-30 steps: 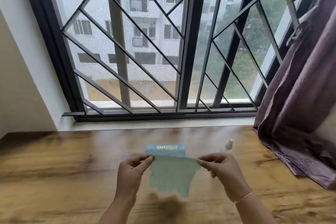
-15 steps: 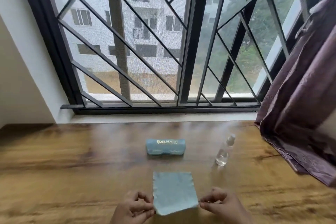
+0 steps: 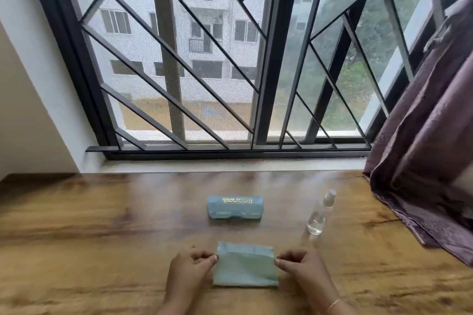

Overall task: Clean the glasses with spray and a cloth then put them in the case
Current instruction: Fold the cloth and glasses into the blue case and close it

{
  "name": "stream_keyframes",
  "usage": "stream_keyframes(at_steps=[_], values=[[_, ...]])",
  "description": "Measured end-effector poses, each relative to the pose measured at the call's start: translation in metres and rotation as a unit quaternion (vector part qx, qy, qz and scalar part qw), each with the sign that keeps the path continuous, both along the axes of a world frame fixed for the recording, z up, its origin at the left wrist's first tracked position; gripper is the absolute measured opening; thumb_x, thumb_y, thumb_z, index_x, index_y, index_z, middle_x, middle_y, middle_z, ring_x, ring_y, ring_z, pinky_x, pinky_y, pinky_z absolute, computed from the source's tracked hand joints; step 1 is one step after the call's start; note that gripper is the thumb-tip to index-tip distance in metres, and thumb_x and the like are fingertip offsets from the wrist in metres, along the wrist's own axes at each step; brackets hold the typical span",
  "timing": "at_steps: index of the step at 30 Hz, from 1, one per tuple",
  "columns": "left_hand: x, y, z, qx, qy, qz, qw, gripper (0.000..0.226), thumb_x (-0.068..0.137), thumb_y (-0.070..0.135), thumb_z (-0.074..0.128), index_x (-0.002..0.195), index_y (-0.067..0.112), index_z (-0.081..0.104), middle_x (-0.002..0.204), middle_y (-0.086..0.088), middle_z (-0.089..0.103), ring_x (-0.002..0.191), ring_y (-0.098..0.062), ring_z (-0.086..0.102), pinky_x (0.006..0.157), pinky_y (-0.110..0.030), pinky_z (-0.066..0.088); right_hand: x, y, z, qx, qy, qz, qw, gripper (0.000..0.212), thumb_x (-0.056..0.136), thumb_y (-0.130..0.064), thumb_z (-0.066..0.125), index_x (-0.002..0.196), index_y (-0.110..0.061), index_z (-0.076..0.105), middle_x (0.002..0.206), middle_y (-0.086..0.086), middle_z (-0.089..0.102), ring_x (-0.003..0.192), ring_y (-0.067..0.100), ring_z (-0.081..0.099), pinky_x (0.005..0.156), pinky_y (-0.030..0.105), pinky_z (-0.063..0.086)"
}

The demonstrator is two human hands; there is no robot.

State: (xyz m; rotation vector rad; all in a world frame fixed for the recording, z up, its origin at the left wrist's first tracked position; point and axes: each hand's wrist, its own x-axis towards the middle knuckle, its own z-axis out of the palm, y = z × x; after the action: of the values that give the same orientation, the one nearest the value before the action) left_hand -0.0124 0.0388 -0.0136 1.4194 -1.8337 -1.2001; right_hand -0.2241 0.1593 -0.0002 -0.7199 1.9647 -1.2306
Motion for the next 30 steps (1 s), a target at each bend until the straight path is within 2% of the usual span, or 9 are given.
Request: stream_keyframes(at_steps=[3,7,15,21,23,24,26,28,30], values=[[-0.009,-0.011,-0.003,0.027,-0.009,0.012,1.0,0.036,0.068,0.021,0.078,0.044,0.044,0.063,0.067,0.003,0.067,0.072,-0.015,0.063,0.063,-0.023,0.044,-0.004,-0.011,-0.001,-0.007,0.02,-0.005,1.0,0.028,0.068,0.006,0.074,0.05,-0.014,0.066,0.043,-0.007,0.058,0.042,-0.004,0.047,0.044,0.01,0.035],[-0.015,-0.019,-0.004,0.032,-0.023,0.03,0.999,0.042,0.069,0.024,0.077,0.04,0.049,0.058,0.069,0.008,0.07,0.073,-0.01,0.064,0.071,-0.026,0.049,-0.009,-0.021,-0.004,0.007,0.042,-0.007,0.999,0.03,0.07,0.003,0.073,0.049,-0.016,0.064,0.038,-0.01,0.056,0.037,-0.007,0.045,0.042,0.008,0.034],[-0.019,-0.024,-0.009,-0.017,-0.107,0.018,0.994,0.006,0.073,0.035,0.07,0.07,0.04,0.07,0.088,0.008,0.069,0.088,-0.015,0.064,0.071,-0.022,0.046,-0.018,-0.029,-0.02,0.047,0.102,0.002,0.994,0.026,0.069,-0.005,0.073,0.051,-0.023,0.065,0.047,-0.016,0.064,0.049,-0.008,0.055,0.054,0.009,0.042],[-0.019,-0.021,-0.011,-0.049,-0.093,0.025,0.994,0.01,0.072,0.032,0.071,0.076,0.04,0.069,0.087,0.009,0.067,0.086,-0.014,0.063,0.073,-0.024,0.048,-0.009,-0.024,-0.02,0.05,0.194,0.021,0.98,0.029,0.072,-0.013,0.069,0.067,-0.04,0.06,0.063,-0.038,0.059,0.06,-0.008,0.056,0.057,0.008,0.041],[-0.016,-0.018,-0.01,-0.06,-0.053,0.033,0.996,0.028,0.072,0.022,0.073,0.07,0.047,0.061,0.083,0.007,0.067,0.082,-0.011,0.063,0.071,-0.024,0.046,-0.004,-0.019,-0.021,0.032,0.237,0.021,0.971,0.032,0.072,-0.015,0.069,0.076,-0.045,0.061,0.077,-0.037,0.058,0.068,-0.009,0.055,0.06,0.012,0.043],[-0.013,-0.016,-0.009,-0.07,-0.038,0.041,0.996,0.038,0.071,0.018,0.074,0.067,0.051,0.057,0.08,0.007,0.066,0.074,-0.004,0.061,0.068,-0.021,0.044,0.0,-0.016,-0.022,0.017,0.264,0.018,0.964,0.028,0.072,-0.018,0.069,0.081,-0.044,0.064,0.079,-0.029,0.06,0.067,-0.008,0.054,0.062,0.016,0.044],[-0.007,-0.006,-0.008,-0.099,-0.018,0.056,0.993,0.046,0.066,0.014,0.079,0.063,0.054,0.058,0.073,0.011,0.062,0.062,-0.001,0.054,0.059,-0.01,0.037,0.009,-0.009,-0.024,-0.018,0.339,0.015,0.94,0.025,0.067,-0.028,0.068,0.088,-0.041,0.065,0.065,-0.022,0.055,0.06,-0.008,0.048,0.059,0.017,0.044],[-0.002,0.008,-0.011,-0.119,-0.009,0.053,0.991,0.041,0.058,0.014,0.084,0.065,0.051,0.066,0.08,0.021,0.057,0.059,0.003,0.049,0.056,-0.006,0.036,0.016,-0.001,-0.026,-0.052,0.414,0.03,0.908,0.023,0.058,-0.031,0.069,0.081,-0.035,0.065,0.064,-0.02,0.051,0.059,-0.002,0.047,0.051,0.015,0.041],[0.003,0.02,-0.014,-0.117,-0.015,0.035,0.992,0.051,0.051,0.021,0.088,0.071,0.061,0.062,0.083,0.031,0.053,0.059,0.01,0.048,0.057,-0.002,0.036,0.022,0.006,-0.029,-0.05,0.47,0.052,0.88,0.017,0.051,-0.031,0.071,0.067,-0.03,0.064,0.062,-0.015,0.053,0.058,0.005,0.047,0.045,0.017,0.04]])
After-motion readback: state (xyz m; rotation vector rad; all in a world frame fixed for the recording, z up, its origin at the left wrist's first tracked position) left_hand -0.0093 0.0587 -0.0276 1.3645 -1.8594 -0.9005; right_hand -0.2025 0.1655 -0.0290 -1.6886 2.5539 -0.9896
